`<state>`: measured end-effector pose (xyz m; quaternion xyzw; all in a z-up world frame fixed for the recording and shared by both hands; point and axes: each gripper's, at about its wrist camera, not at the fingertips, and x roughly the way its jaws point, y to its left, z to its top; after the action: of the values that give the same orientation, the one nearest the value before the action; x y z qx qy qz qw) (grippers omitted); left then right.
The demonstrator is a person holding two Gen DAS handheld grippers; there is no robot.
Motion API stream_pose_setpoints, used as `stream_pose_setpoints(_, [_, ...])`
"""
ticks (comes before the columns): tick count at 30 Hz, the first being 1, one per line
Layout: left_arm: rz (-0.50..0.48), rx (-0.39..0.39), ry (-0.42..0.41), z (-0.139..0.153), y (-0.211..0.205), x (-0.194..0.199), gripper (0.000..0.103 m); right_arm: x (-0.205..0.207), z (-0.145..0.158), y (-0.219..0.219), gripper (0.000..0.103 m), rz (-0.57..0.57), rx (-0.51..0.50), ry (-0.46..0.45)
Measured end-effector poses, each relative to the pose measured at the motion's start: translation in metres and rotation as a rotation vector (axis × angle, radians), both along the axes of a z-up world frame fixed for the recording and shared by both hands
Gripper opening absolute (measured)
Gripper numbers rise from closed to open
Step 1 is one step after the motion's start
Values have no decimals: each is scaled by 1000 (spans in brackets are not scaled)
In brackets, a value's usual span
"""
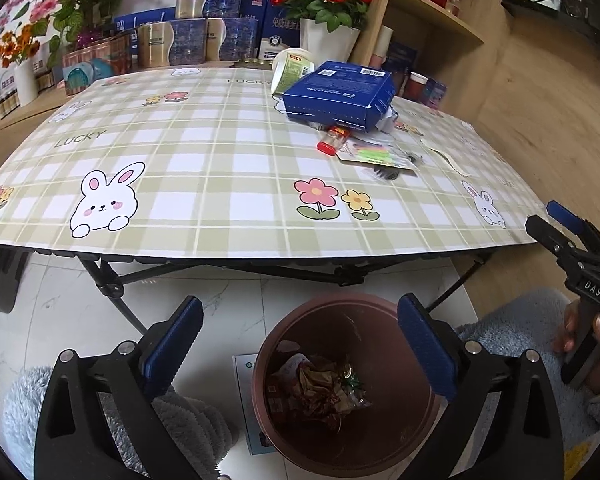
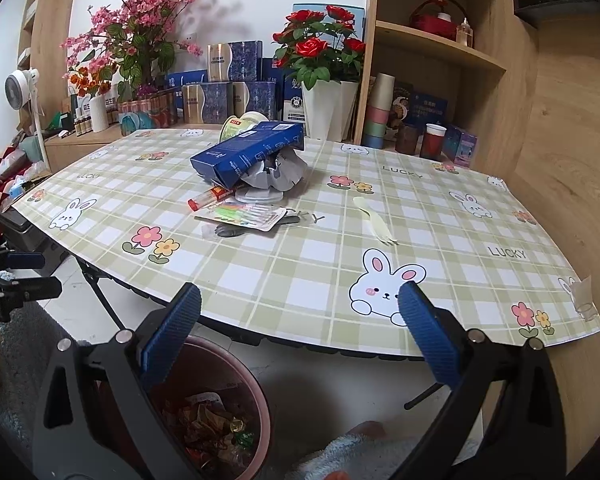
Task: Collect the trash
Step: 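Grasp the blue luckin coffee box with the left tool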
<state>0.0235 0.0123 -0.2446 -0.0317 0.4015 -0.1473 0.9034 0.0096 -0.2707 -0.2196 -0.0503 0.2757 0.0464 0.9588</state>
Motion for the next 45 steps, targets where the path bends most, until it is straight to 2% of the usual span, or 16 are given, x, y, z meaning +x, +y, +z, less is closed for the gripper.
stream_pose_setpoints(14, [-24, 34, 2, -1, -7, -1, 96, 6, 1, 1, 97, 39, 19, 32])
stream_pose_setpoints(19, [-36, 27, 8, 5, -7, 7, 96, 13, 9, -11, 97, 61, 107, 45])
stream_pose_setpoints(22, [-42, 92, -12, 13, -15, 22, 96, 29, 9, -27, 97, -11, 154, 85])
stream_pose_setpoints(23, [-52, 129, -34, 19, -22, 29, 96, 34, 10, -33, 97, -42, 165, 92])
stream_pose_setpoints(26, [-79, 173, -92, 37, -39, 53, 96, 50, 12, -49, 97, -102, 187, 86])
stream_pose_setpoints(31, [-109, 190, -142, 61, -77, 106, 96, 72, 10, -67, 97, -135, 251, 60])
stream_pose_setpoints(36, [-172, 231, -169, 78, -139, 171, 96, 84, 1, -74, 97, -125, 325, 69])
stream_pose_setpoints(40, [-158, 354, -169, 71, -184, 221, 96, 88, -7, -76, 97, -133, 332, 73])
stream_pose_setpoints(42, [-153, 426, -135, 59, -201, 242, 96, 88, -9, -77, 97, -134, 349, 73])
stream_pose_setpoints(45, [-135, 490, -100, 43, -214, 264, 95, 85, -11, -78, 97, -120, 353, 68])
